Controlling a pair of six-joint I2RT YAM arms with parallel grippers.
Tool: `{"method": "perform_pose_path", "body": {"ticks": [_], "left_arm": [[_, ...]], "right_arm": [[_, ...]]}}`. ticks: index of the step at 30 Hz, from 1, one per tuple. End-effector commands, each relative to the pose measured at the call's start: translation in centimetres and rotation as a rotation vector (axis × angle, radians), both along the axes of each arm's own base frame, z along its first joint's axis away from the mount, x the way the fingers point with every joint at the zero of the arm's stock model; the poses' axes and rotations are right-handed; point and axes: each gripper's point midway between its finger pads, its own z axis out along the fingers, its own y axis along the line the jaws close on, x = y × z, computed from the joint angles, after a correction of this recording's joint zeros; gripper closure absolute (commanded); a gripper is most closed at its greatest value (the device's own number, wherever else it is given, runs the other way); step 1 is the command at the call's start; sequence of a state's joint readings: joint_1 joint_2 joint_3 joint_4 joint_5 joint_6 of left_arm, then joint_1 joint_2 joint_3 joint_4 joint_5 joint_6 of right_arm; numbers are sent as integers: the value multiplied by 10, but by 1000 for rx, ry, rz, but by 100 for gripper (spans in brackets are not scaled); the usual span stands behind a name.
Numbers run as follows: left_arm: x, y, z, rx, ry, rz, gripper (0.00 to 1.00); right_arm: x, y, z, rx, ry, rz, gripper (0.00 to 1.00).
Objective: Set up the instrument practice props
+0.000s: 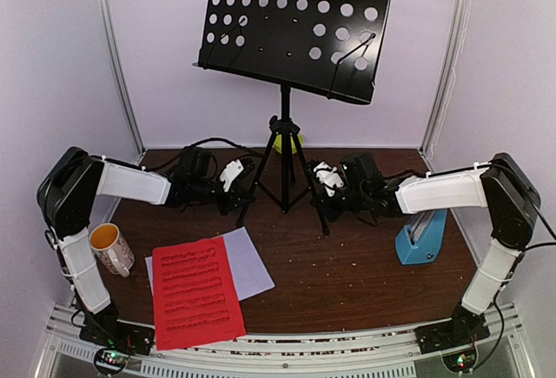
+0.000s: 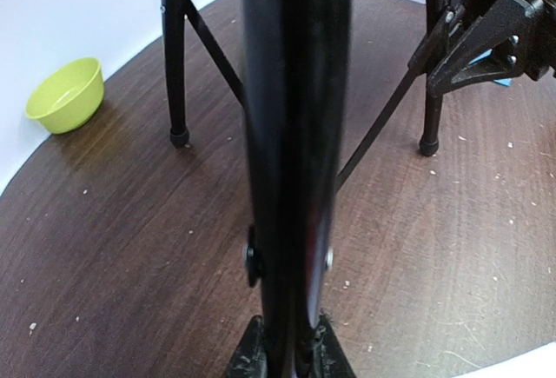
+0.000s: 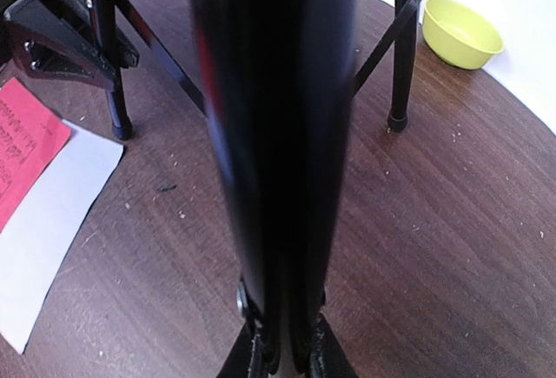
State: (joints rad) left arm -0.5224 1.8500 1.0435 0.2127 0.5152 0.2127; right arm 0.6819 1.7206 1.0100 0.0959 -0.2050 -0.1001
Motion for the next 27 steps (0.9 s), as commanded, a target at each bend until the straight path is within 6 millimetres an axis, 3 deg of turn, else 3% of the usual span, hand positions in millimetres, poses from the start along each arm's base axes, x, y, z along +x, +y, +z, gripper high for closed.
{"method": "perform_pose_path", "body": {"ticks": [1, 4, 10, 13, 21, 24, 27], "left_arm": [[22, 21, -20, 68, 70, 135, 100], [23, 23, -20, 77, 71, 141, 87], [22, 20, -18, 75, 74, 120, 66], [27, 14, -15, 67, 85, 111, 59], [37, -1, -1, 16, 69, 78, 56], [39, -4, 0, 13, 67, 74, 62], [36, -2, -5, 25, 76, 80, 76]], "right_arm": [[5, -1, -15, -57, 59, -10, 96], [3, -2, -13, -59, 50, -4, 88], [2, -2, -17, -65, 48, 2, 55], [7, 1, -16, -59, 47, -4, 49], [17, 8, -16, -37, 28, -10, 61], [20, 9, -16, -32, 23, -17, 68], [23, 7, -16, -32, 20, -34, 80]]}}
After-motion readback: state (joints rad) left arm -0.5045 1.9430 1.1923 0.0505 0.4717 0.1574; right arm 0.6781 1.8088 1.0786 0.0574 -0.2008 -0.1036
